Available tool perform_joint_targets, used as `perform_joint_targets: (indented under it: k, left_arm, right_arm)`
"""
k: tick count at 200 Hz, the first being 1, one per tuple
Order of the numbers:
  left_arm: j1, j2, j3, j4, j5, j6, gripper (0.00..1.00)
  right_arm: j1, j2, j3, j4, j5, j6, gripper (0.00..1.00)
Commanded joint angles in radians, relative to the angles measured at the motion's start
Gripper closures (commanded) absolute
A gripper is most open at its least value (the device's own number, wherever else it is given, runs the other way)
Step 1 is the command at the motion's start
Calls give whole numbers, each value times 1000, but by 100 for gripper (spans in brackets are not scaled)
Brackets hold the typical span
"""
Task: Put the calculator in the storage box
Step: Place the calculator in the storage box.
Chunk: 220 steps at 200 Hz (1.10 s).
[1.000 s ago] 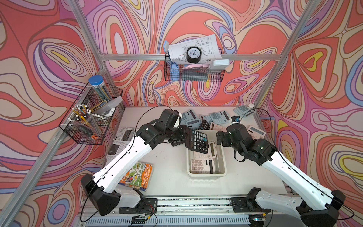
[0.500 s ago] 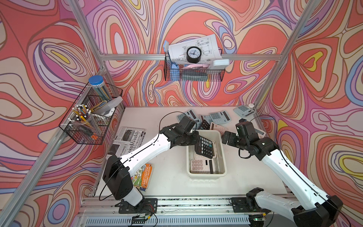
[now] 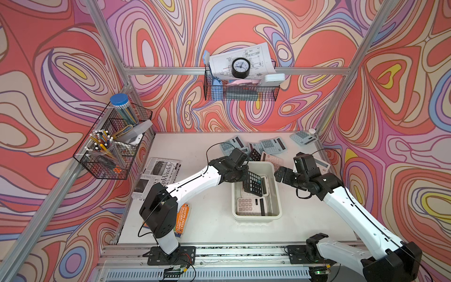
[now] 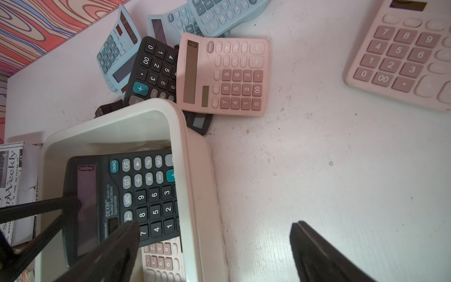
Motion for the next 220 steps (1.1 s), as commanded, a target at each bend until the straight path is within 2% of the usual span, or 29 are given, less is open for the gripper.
perform_joint_targets:
  k: [1, 95, 107, 145, 220]
  left_arm:
    - [-6, 9, -2, 22, -49, -10, 100]
    - [-6, 44, 10, 5, -103, -34, 100]
    - [-6, 50, 22, -12, -111, -36, 91]
    - [-5, 55, 78, -65, -124, -30, 76]
    - [-4, 7, 186, -167, -171, 22, 57]
  right_arm:
    - [-12, -19, -10, 20, -13, 3, 2]
    - [-23, -25, -26, 37, -34, -2, 2]
    - [-23, -27, -27, 36, -36, -4, 2]
    - [-24, -34, -31, 35, -44, -3, 2]
    - [-27, -50, -31, 22, -47, -4, 2]
